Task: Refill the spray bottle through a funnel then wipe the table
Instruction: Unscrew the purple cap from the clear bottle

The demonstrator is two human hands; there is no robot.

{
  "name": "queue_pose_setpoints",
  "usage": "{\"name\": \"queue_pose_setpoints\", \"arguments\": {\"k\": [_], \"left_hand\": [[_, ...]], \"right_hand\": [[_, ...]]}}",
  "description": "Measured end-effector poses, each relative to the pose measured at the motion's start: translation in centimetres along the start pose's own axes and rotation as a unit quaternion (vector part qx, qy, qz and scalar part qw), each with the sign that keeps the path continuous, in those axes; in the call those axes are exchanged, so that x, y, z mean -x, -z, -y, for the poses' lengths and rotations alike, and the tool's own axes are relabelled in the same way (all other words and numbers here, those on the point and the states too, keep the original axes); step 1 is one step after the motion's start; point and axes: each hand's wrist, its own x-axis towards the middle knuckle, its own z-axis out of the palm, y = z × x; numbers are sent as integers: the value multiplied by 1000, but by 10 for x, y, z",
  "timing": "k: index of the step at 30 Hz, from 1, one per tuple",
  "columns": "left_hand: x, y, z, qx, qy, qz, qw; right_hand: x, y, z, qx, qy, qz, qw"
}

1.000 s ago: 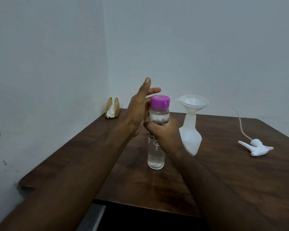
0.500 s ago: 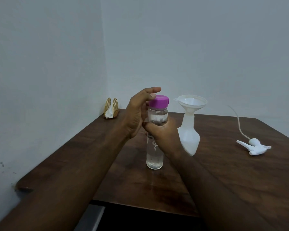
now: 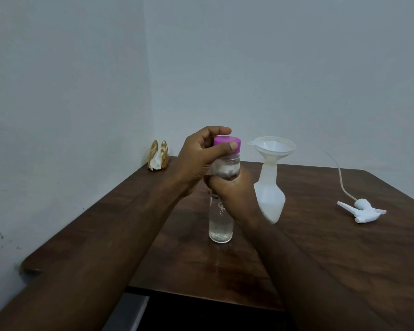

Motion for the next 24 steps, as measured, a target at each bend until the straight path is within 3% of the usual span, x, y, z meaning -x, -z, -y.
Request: {"name": "queue_pose_setpoints", "arguments": {"k": [6,9,16,24], "left_hand": [[2,-6,0,-71,-72,-80,992],[-1,-7,-8,-31,-74,-115,990],[-7,-4,-14,68,32,-152,985],[-16,7,-7,228,163,-172,944]], "right_hand": [[1,-1,1,-10,-5,5,1000],[0,0,0,-1,-7,3,1000],[1,1,1,25,5,-5,1000],[1,1,3,19,21,4,1000]]}}
